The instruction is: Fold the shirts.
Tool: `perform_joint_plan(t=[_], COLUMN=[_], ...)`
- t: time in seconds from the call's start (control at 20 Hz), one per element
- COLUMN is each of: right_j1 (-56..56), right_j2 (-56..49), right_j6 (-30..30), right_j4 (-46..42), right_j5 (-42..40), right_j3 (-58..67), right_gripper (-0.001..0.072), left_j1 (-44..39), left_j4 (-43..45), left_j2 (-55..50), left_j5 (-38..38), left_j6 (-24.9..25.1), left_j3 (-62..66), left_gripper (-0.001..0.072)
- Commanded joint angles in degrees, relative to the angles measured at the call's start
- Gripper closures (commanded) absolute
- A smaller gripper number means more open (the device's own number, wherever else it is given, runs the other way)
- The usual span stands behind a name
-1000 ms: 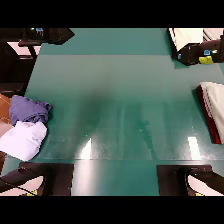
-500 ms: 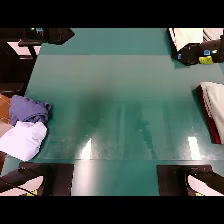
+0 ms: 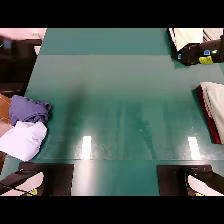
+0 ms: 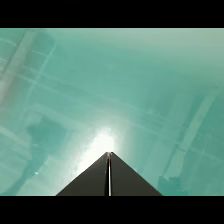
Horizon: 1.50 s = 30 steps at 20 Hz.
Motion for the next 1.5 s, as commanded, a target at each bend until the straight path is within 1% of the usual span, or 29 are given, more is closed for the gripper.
perform_joint_plan(t=[0.0, 0.05, 0.25, 0.35, 0.45, 0.5, 0.55, 0.6, 0.65, 0.7, 0.85, 0.95, 1.0, 1.05, 1.15, 1.25, 1.35, 1.45], right_j1=[0.04, 0.04, 0.07, 0.04, 0.04, 0.04, 0.04, 0.04, 0.04, 0.04, 0.04, 0.04, 0.04, 0.04, 0.04, 0.04, 0.04, 0.0], right_j2=[-0.02, -0.02, -0.02, -0.02, -0.02, -0.02, -0.02, -0.02, -0.02, 0.0, 1.97, 4.26, 5.22, 5.92, 6.49, 6.47, 6.27, 6.12], right_j6=[0.02, 0.02, 0.04, 0.04, 0.04, 0.04, 0.04, 0.04, 0.04, 0.04, 0.04, 0.07, 0.09, 0.09, 0.09, 0.09, 0.09, 0.09], right_j4=[0.0, 0.02, 0.02, 0.04, 0.02, 0.0, 0.02, 0.02, 0.02, 0.02, 0.04, 0.07, 0.07, 0.07, 0.0, -0.02, -0.07, -0.11], right_j5=[0.04, 0.04, 0.07, 0.04, -0.02, -0.02, -0.04, -0.13, -0.35, -0.74, -4.15, -7.19, -7.93, -8.2, -8.04, -7.96, -8.17, -8.11], right_j3=[0.07, 0.07, 0.07, 0.07, 0.07, 0.07, 0.07, 0.07, 0.07, 0.09, 0.13, 1.25, 2.84, 4.61, 9.27, 13.25, 16.2, 17.81], right_gripper=[0.0692, 0.0692, 0.0692, 0.0692, 0.0692, 0.0692, 0.0692, 0.0693, 0.0692, 0.0692, 0.0692, 0.0692, 0.0693, 0.0693, 0.0692, 0.0693, 0.0692, 0.0692], left_j1=[9.53, 11.41, 16.5, 17.99, 18.49, 18.47, 18.47, 18.47, 18.47, 18.47, 18.47, 17.46, 16.31, 14.34, 8.61, 0.85, -7.65, -15.69], left_j4=[6.21, 6.64, 7.54, 7.54, 7.54, 7.5, 7.3, 6.95, 6.86, 6.82, 5.2, 2.93, 2.01, 1.31, 0.17, -0.7, -0.7, -0.7], left_j2=[0.94, 0.94, 0.87, 0.81, 0.07, -0.2, -0.11, -0.11, 0.07, 0.81, 6.86, 12.41, 14.67, 16.59, 17.27, 17.2, 17.0, 14.75], left_j5=[-2.73, -0.81, 11.47, 17.66, 19.98, 19.87, 19.67, 19.08, 18.43, 17.7, 16.92, 16.61, 16.28, 15.5, 11.52, 9.77, 9.94, 7.32], left_j6=[-1.66, -2.93, -2.91, -2.91, -2.91, -2.93, -2.91, -2.91, -2.91, -2.91, -2.84, -2.14, -0.87, -0.81, -0.59, 0.17, 0.15, 0.13], left_j3=[-9.97, -14.08, -31.32, -37.59, -40.28, -40.37, -40.24, -39.69, -38.73, -37.22, -28.89, -19.71, -14.8, -9.46, 1.22, 7.93, 9.29, 8.92], left_gripper=[0.0044, 0.003, 0.003, 0.003, 0.0031, 0.0075, 0.03, 0.0492, 0.066, 0.0683, 0.0684, 0.0684, 0.0684, 0.0684, 0.0685, 0.0686, 0.0686, 0.0686])
